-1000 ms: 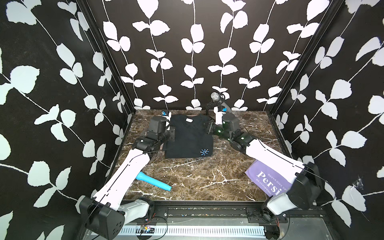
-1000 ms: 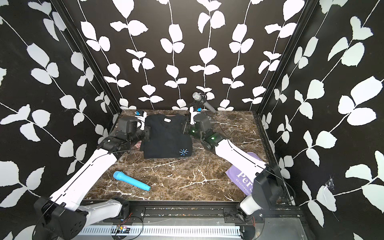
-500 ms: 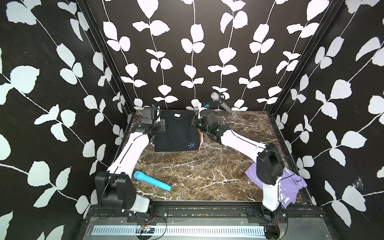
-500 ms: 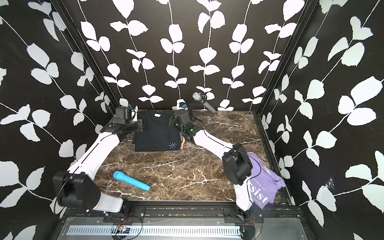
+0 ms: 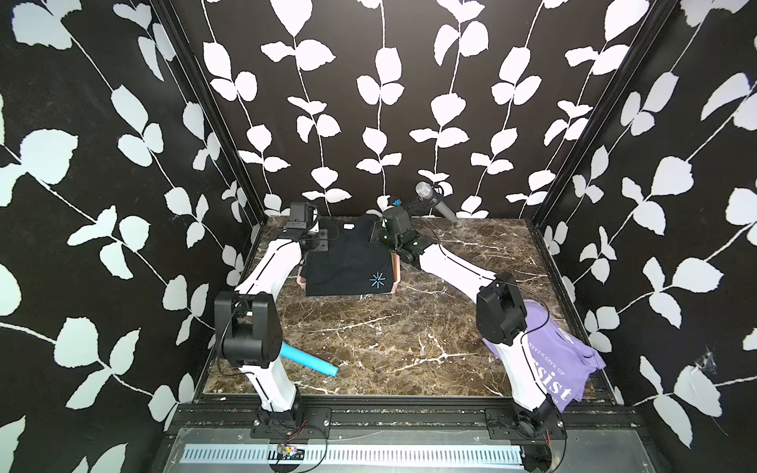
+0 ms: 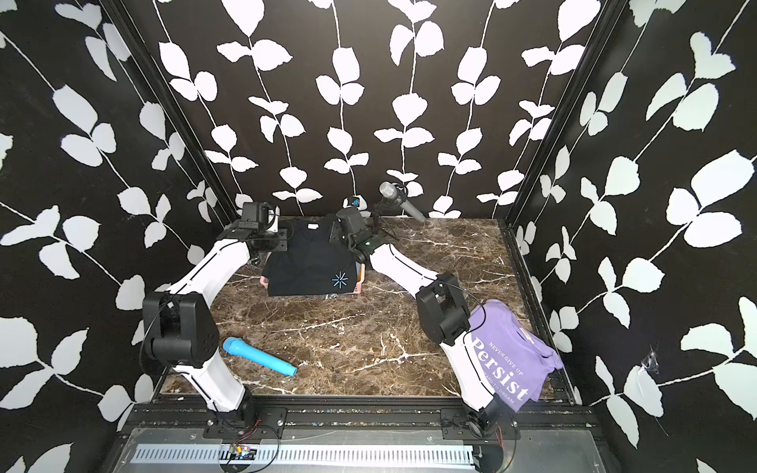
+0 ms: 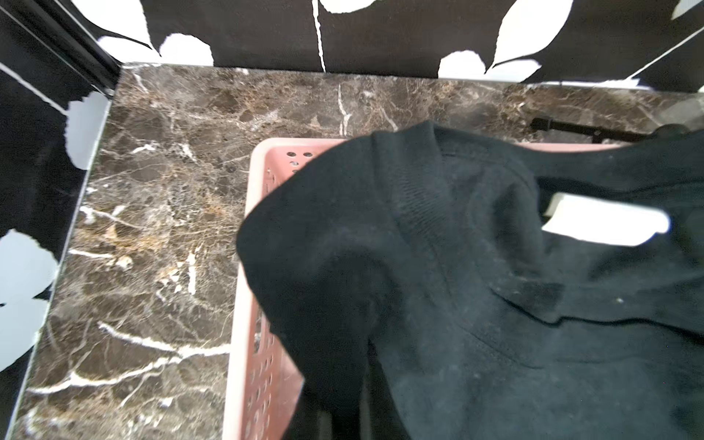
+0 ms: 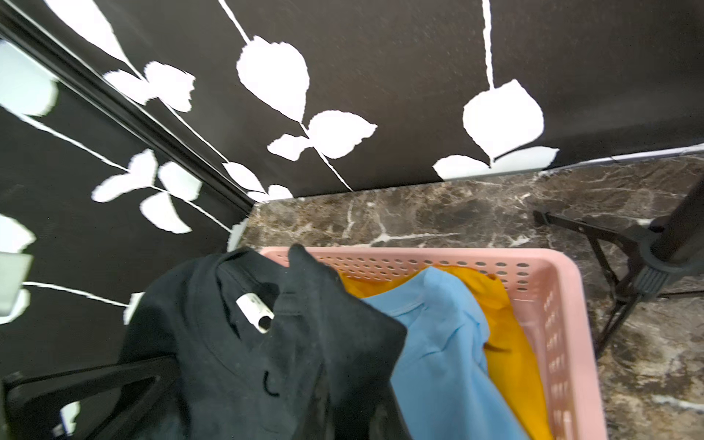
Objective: Put the folded t-shirts into the basket
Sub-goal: Place the T-shirt in the bin.
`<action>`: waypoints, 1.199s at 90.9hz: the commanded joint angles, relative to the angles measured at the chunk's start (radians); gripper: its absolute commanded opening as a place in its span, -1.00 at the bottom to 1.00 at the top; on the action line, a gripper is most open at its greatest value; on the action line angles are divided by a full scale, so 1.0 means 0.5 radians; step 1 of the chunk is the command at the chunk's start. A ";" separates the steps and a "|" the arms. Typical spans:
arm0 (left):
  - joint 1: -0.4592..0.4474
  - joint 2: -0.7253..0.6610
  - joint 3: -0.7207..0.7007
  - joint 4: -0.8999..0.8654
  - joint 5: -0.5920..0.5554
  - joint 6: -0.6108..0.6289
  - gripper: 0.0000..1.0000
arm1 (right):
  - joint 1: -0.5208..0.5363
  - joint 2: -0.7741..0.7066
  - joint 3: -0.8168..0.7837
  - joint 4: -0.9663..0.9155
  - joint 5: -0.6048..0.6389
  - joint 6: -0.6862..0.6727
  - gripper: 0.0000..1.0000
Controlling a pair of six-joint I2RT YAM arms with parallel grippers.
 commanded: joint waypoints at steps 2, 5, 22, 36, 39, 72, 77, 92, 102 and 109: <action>0.012 0.072 0.099 0.024 0.010 0.044 -1.00 | -0.041 0.070 0.127 -0.050 -0.022 -0.052 -1.00; 0.013 0.104 0.120 0.012 0.006 0.052 -1.00 | -0.043 0.089 0.141 -0.067 -0.025 -0.055 -1.00; 0.015 0.254 0.220 -0.030 -0.030 0.089 -1.00 | -0.064 0.234 0.320 -0.213 -0.043 -0.094 -1.00; 0.016 0.375 0.296 -0.074 -0.029 0.115 -1.00 | -0.070 0.330 0.409 -0.284 -0.041 -0.107 -1.00; 0.017 0.399 0.306 -0.082 -0.028 0.121 -1.00 | -0.073 0.344 0.423 -0.292 -0.041 -0.109 -1.00; 0.021 0.572 0.408 -0.114 -0.054 0.141 -1.00 | -0.112 0.582 0.656 -0.425 -0.074 -0.106 -1.00; 0.021 0.595 0.423 -0.115 -0.046 0.144 -1.00 | -0.121 0.610 0.691 -0.443 -0.077 -0.105 -1.00; 0.021 0.635 0.449 -0.116 -0.045 0.146 -1.00 | -0.138 0.661 0.720 -0.453 -0.085 -0.100 -1.00; 0.022 0.643 0.460 -0.099 -0.037 0.146 -1.00 | -0.149 0.685 0.748 -0.458 -0.100 -0.105 -1.00; 0.024 0.658 0.482 -0.105 -0.033 0.147 -1.00 | -0.155 0.699 0.774 -0.472 -0.105 -0.105 -1.00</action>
